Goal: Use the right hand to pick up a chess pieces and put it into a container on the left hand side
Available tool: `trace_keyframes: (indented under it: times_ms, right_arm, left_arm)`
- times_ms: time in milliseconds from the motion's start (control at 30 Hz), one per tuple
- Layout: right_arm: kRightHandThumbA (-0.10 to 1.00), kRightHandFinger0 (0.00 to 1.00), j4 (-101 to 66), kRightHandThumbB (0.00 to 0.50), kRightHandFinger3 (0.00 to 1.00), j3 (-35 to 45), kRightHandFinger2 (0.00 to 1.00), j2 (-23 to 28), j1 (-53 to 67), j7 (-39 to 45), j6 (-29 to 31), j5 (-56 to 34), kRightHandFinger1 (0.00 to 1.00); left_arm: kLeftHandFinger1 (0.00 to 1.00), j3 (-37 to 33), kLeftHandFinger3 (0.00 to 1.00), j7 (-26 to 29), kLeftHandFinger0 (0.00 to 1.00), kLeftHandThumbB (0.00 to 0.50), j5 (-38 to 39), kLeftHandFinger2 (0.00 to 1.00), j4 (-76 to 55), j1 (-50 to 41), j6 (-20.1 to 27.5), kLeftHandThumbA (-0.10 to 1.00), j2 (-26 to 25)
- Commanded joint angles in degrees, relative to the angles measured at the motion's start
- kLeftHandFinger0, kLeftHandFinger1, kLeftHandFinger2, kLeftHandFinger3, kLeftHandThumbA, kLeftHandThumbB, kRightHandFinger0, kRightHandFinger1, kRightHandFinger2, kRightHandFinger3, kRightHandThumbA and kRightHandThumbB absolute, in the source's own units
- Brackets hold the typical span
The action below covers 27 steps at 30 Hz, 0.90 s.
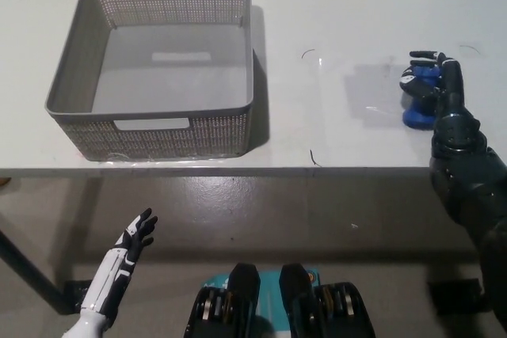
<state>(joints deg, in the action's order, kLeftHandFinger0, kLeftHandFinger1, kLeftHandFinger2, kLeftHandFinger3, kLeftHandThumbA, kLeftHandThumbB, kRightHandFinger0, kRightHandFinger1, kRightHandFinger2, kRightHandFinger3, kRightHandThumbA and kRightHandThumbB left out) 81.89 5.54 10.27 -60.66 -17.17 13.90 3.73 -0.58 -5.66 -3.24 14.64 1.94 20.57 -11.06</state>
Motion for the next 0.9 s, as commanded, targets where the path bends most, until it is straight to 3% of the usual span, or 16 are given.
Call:
trace_keyframes:
  times_ms: [0,67,467,533,567,633,767,867]
  right_arm:
    - [-0.1,0.0,-2.18,0.155,0.68,-0.29,0.73,-1.08,-6.51,-0.81,3.77,-0.93,0.35]
    - [-0.1,0.0,-2.9,0.145,0.67,-0.98,0.72,-1.58,-7.43,-1.13,5.07,-0.37,0.33]
    - [-0.1,0.0,-9.52,0.142,0.67,-4.48,0.67,-6.92,-12.47,-2.98,8.18,1.83,0.28]
    - [-0.1,0.0,-11.08,0.135,0.57,-5.64,0.64,-8.12,-12.68,-3.28,9.69,2.55,0.26]
    - [-0.1,0.0,-11.66,0.128,0.54,-6.27,0.58,-8.75,-13.13,-2.84,9.75,2.79,0.22]
    - [-0.1,0.0,-12.21,0.125,0.6,-6.38,0.57,-9.87,-14.22,-2.87,8.47,2.57,0.2]
    - [-0.1,0.0,-11.89,0.107,0.77,-6.5,0.68,-12.43,-18.48,-1.76,6.6,1.85,0.28]
    - [-0.1,0.0,-10.89,0.107,0.76,-6.85,0.7,-14.06,-20.81,-1.72,6.95,1.98,0.3]
  left_arm:
    - [1.0,-0.05,1.0,-0.41,1.0,0.162,0.36,1.0,-0.39,0.36,1.99,1.0,-0.63]
    - [1.0,-0.11,1.0,-0.45,1.0,0.141,0.5,1.0,-0.71,-0.1,2.01,1.0,-0.46]
    - [1.0,-0.29,1.0,-0.27,1.0,0.152,0.09,1.0,-0.58,-1.25,1.75,1.0,-0.45]
    - [1.0,-0.44,1.0,-0.31,1.0,0.161,-0.11,1.0,-0.71,-1.85,1.72,1.0,-0.45]
    - [1.0,-0.49,1.0,-0.32,1.0,0.154,-0.25,1.0,-0.69,-2.08,1.91,1.0,-0.53]
    - [1.0,-0.56,1.0,-0.27,1.0,0.153,-0.45,1.0,-0.46,-1.9,2.02,1.0,-0.54]
    - [1.0,-0.61,1.0,-0.42,1.0,0.148,-0.09,1.0,0.28,-0.2,2.02,1.0,-0.43]
    - [1.0,-0.86,1.0,-0.06,1.0,0.183,-1.28,1.0,0.2,0.57,1.61,1.0,-0.65]
